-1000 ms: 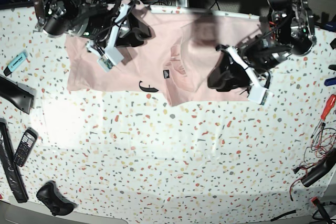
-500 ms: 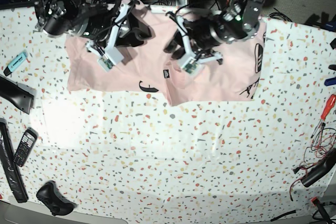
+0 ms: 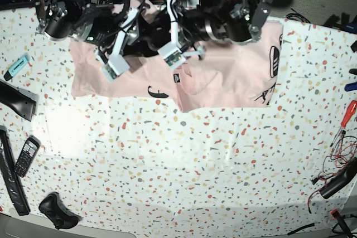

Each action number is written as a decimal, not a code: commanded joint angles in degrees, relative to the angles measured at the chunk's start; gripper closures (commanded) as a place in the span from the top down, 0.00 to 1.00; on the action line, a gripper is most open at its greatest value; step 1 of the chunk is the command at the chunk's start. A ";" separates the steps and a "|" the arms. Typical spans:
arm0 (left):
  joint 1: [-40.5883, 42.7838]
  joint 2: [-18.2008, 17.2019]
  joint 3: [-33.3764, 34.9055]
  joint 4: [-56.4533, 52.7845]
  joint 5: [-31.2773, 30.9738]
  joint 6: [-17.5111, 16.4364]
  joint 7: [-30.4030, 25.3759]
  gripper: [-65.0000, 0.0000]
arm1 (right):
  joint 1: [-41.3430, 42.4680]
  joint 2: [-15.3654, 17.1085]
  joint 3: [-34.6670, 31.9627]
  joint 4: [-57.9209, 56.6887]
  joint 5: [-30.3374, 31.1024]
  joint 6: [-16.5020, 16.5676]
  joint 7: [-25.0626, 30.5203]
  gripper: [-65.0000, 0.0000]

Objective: Fold the T-shirt properly
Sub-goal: 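Release the folded hem with the left gripper and pull it back, then release the sleeve with the right gripper and regrasp the shirt's collar side, then fold the collar side with the right gripper over toward the left gripper, then grasp the folded shirt's edges with both grippers and lift it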

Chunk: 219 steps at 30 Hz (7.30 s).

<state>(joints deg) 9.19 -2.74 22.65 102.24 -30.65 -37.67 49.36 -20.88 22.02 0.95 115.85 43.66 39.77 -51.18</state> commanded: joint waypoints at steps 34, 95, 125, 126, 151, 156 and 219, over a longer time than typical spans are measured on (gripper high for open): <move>-11.50 3.87 -3.85 -18.49 23.23 15.23 -16.39 0.23 | 0.22 0.50 0.20 0.57 -1.64 0.23 -2.12 0.25; 2.25 -10.80 -43.95 -1.60 6.56 10.16 -17.29 0.23 | 7.67 4.68 23.58 -36.37 6.47 0.23 -10.75 0.46; 2.40 -10.80 -44.00 -1.60 11.10 10.16 -15.06 0.23 | 9.94 -2.91 22.95 -2.75 15.32 0.23 -13.70 0.00; 2.40 -10.80 -44.00 -1.60 11.08 10.19 -15.04 0.23 | 10.05 -4.07 21.79 -1.40 15.30 0.23 -13.70 0.00; 2.40 -10.82 -44.00 -1.60 11.10 10.16 -14.27 0.23 | 21.20 -31.02 -8.96 -12.02 -15.19 0.23 -5.35 0.00; 2.40 -10.80 -44.00 -1.62 11.08 10.16 -14.29 0.23 | 21.84 -31.02 -8.96 -16.70 -14.82 0.23 -4.92 0.00; -0.26 -10.32 -35.30 -26.97 -7.50 -1.29 -6.88 0.00 | 29.20 -16.28 -3.21 -30.27 -27.69 0.23 -0.02 0.00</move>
<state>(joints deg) 9.41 -12.51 -12.34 74.98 -41.23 -41.39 41.95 7.35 5.58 -2.31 84.55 15.27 39.70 -51.83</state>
